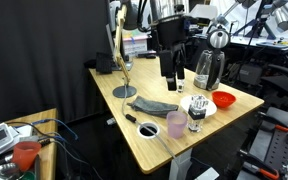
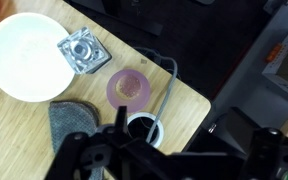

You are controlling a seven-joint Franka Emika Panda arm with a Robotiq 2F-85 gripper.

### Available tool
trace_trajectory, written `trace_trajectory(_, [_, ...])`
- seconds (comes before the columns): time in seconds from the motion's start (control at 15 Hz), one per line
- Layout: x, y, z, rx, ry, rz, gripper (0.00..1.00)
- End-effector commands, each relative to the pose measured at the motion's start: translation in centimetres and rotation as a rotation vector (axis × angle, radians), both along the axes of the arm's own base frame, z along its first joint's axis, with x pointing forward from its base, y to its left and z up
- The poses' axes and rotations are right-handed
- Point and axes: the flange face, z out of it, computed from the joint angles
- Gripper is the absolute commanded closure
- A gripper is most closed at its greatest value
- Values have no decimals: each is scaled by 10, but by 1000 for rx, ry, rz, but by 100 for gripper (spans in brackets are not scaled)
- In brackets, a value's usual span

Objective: Move the cup to the left

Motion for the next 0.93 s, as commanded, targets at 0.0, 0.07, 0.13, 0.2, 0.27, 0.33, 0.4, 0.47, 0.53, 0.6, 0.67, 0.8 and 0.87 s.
trace_trajectory(0.0, [12,-3,-30,1,-8,38,0])
trace_trajectory(0.07, [17,-5,-41,-3,-14,51,0])
trace_trajectory(0.13, [21,-6,-51,-3,-16,67,0])
trace_trajectory(0.2, [26,-8,-63,-8,-21,85,0])
trace_trajectory(0.27, [31,-11,-73,-13,-16,104,0])
trace_trajectory(0.33, [35,-15,-84,-14,-8,127,0])
trace_trajectory(0.4, [38,-19,-92,-18,-3,146,0])
trace_trajectory(0.47, [42,-24,-102,-25,6,166,0])
trace_trajectory(0.53, [46,-28,-109,-31,13,183,0])
trace_trajectory(0.6, [50,-32,-116,-39,21,200,0])
trace_trajectory(0.67, [54,-35,-121,-43,29,217,0])
trace_trajectory(0.8, [61,-38,-132,-45,44,232,0])
trace_trajectory(0.87, [63,-40,-138,-42,55,236,0])
